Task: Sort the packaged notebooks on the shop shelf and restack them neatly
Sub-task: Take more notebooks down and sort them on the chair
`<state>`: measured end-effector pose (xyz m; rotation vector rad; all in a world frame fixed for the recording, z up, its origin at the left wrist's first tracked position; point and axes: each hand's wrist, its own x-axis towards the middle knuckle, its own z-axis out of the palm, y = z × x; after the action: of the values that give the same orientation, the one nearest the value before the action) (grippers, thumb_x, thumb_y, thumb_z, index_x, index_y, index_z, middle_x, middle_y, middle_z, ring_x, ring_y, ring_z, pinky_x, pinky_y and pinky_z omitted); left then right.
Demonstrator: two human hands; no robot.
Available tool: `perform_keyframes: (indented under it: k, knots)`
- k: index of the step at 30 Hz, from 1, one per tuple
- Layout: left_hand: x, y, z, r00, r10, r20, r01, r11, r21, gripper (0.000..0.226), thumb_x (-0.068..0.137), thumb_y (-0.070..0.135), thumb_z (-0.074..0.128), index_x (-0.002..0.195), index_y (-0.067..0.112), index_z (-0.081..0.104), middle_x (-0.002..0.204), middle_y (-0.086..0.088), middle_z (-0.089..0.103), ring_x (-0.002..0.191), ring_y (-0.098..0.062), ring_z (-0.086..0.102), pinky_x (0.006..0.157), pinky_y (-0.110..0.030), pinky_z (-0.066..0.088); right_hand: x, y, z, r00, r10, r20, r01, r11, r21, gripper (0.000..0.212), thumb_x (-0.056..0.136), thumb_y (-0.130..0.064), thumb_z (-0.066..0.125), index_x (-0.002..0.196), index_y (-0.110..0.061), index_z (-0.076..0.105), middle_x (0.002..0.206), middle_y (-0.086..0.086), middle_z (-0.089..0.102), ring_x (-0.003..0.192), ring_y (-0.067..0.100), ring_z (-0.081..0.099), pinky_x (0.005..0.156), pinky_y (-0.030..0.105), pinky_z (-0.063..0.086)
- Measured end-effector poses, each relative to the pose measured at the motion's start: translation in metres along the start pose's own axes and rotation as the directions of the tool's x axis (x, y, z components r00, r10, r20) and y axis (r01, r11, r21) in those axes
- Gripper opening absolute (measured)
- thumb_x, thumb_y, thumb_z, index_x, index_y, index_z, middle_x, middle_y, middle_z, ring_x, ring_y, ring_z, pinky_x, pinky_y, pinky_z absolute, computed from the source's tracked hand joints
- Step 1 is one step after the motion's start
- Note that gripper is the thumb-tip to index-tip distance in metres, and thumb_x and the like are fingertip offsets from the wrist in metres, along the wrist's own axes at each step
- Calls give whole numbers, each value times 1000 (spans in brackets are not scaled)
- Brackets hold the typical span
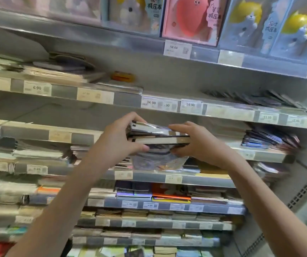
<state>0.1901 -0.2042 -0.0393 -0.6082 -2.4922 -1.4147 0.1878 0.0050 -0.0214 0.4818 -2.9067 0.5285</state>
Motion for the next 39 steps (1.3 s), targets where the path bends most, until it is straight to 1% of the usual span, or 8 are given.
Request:
perform_keyframes:
  k: [7,15,23,26,29,35,37,39]
  knots:
    - [-55,-117,47,950,-265,163,245,960,137,43,68,22,81,101,30,55,92,16,55,84,-4,53,62,-14,40,-12,31,147,936,54,347,-86,993,78,62,81,-23,69,137,-26,43,127,2,52,110,19,54,90,30,48]
    - [-134,-237,109,800,-530,280,515,847,132,52,69,20,80,113,29,54,109,9,58,95,-7,54,78,-22,47,-51,58,306,839,104,534,-214,966,148,65,79,-21,71,138,-24,44,128,7,48,116,23,47,85,19,34]
    - [-168,-301,159,804,-547,232,540,836,98,47,70,11,79,108,25,55,105,10,53,102,-11,52,88,-27,45,-75,86,396,867,140,479,-252,952,177,62,82,-13,68,138,-23,42,121,4,40,110,22,49,88,15,35]
    - [-184,-321,181,866,-455,208,453,889,63,46,72,7,76,112,19,56,110,11,47,106,-4,44,86,-5,32,-94,101,427,923,125,364,-203,962,184,69,79,-2,69,139,-23,41,128,5,37,115,24,47,95,30,47]
    - [-214,-344,210,857,-443,265,451,892,34,47,76,7,73,116,18,52,122,12,38,115,1,39,99,-10,28,-123,111,462,936,160,314,-228,954,194,72,78,3,66,139,-26,40,139,8,30,125,27,39,95,38,48]
    - [-298,-394,256,590,-571,571,581,791,191,70,82,29,69,142,25,32,148,11,22,134,-5,27,106,-16,22,-216,125,539,842,194,503,-281,954,102,75,84,2,52,145,-31,25,149,9,22,136,27,29,101,37,43]
    - [-318,-406,265,503,-596,626,582,769,264,78,82,36,67,144,38,21,153,16,14,139,-8,21,111,-28,24,-239,127,548,754,270,599,-372,927,50,70,91,-1,42,147,-34,17,154,-1,10,139,17,20,100,25,41]
    - [-324,-411,272,452,-625,636,502,768,397,80,82,42,65,144,43,16,152,21,6,142,-16,14,111,-48,25,-248,129,552,767,267,583,-326,945,-4,72,92,-13,48,148,-36,10,156,-4,5,141,16,17,91,23,45]
